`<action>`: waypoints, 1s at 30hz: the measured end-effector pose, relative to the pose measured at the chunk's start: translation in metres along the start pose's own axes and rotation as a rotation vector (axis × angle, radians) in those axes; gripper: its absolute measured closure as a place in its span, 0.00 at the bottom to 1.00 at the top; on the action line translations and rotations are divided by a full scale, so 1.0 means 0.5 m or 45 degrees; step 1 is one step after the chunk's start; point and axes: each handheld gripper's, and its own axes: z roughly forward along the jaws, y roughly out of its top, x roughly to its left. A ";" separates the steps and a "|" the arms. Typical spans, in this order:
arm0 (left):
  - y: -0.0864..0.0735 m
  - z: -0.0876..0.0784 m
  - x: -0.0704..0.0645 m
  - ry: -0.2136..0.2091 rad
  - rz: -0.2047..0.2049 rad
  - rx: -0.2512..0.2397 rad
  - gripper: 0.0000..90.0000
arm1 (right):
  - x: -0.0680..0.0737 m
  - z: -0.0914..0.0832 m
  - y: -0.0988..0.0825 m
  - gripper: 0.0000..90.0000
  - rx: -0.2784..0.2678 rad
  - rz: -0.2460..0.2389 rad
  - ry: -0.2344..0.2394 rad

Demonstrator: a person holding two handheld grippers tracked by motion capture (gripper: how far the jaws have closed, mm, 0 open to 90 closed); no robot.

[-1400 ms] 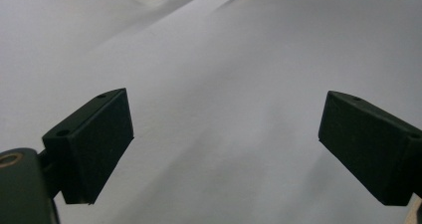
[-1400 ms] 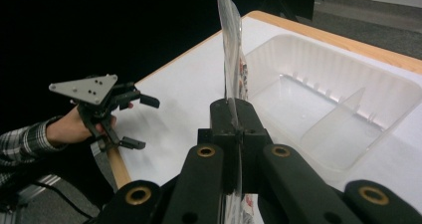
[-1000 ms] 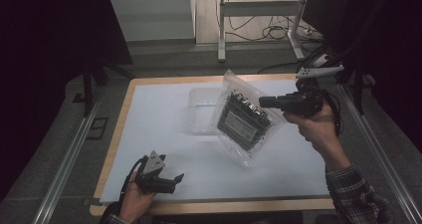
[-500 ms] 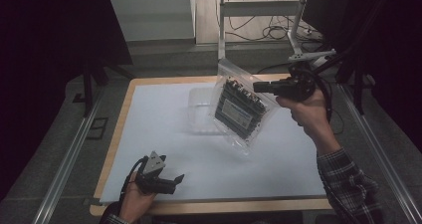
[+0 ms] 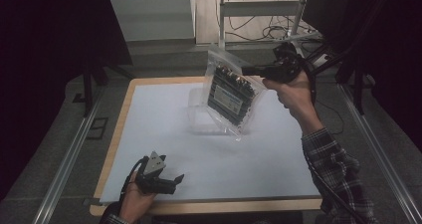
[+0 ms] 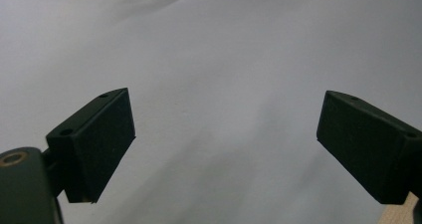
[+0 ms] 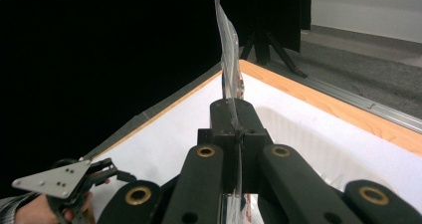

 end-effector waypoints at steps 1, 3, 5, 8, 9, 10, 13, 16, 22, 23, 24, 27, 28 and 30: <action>0.000 0.000 0.000 0.000 0.001 -0.002 0.09 | -0.003 0.009 0.008 0.99 -0.003 0.001 -0.008; 0.000 -0.001 0.000 0.000 0.000 -0.003 0.09 | -0.007 0.017 0.014 0.99 -0.006 0.000 -0.013; 0.000 -0.001 0.000 0.000 0.002 -0.003 0.09 | -0.009 0.021 0.018 0.99 -0.007 0.001 -0.013; 0.000 0.000 0.000 0.000 0.004 -0.001 0.09 | -0.016 0.042 0.032 0.99 -0.006 0.000 -0.024; 0.000 0.000 0.000 0.000 0.004 -0.001 0.09 | -0.018 0.047 0.035 0.99 -0.006 -0.003 -0.025; 0.000 0.000 0.000 0.000 0.003 0.000 0.09 | -0.019 0.052 0.038 0.99 -0.005 -0.006 -0.027; 0.000 0.000 0.000 -0.001 0.003 -0.001 0.09 | -0.022 0.068 0.047 0.99 -0.006 -0.009 -0.028; 0.000 0.000 -0.001 -0.002 -0.001 -0.004 0.09 | -0.024 0.079 0.053 0.99 -0.002 -0.012 -0.032; 0.000 0.000 -0.001 -0.004 -0.001 -0.004 0.09 | -0.030 0.109 0.066 0.99 0.001 -0.023 -0.037; 0.000 0.000 -0.001 -0.006 -0.001 -0.004 0.09 | -0.034 0.118 0.069 0.99 0.003 -0.023 -0.047; 0.000 0.000 -0.001 -0.007 -0.001 -0.003 0.09 | -0.036 0.121 0.070 0.99 0.003 -0.023 -0.046; 0.000 0.001 -0.002 -0.007 0.000 -0.004 0.09 | -0.044 0.134 0.070 0.99 -0.002 -0.025 -0.049; 0.000 0.001 -0.002 -0.006 0.000 -0.003 0.09 | -0.046 0.137 0.070 0.99 -0.001 -0.026 -0.052; 0.000 0.001 -0.002 -0.006 0.000 -0.003 0.09 | -0.052 0.147 0.069 0.99 0.005 -0.031 -0.064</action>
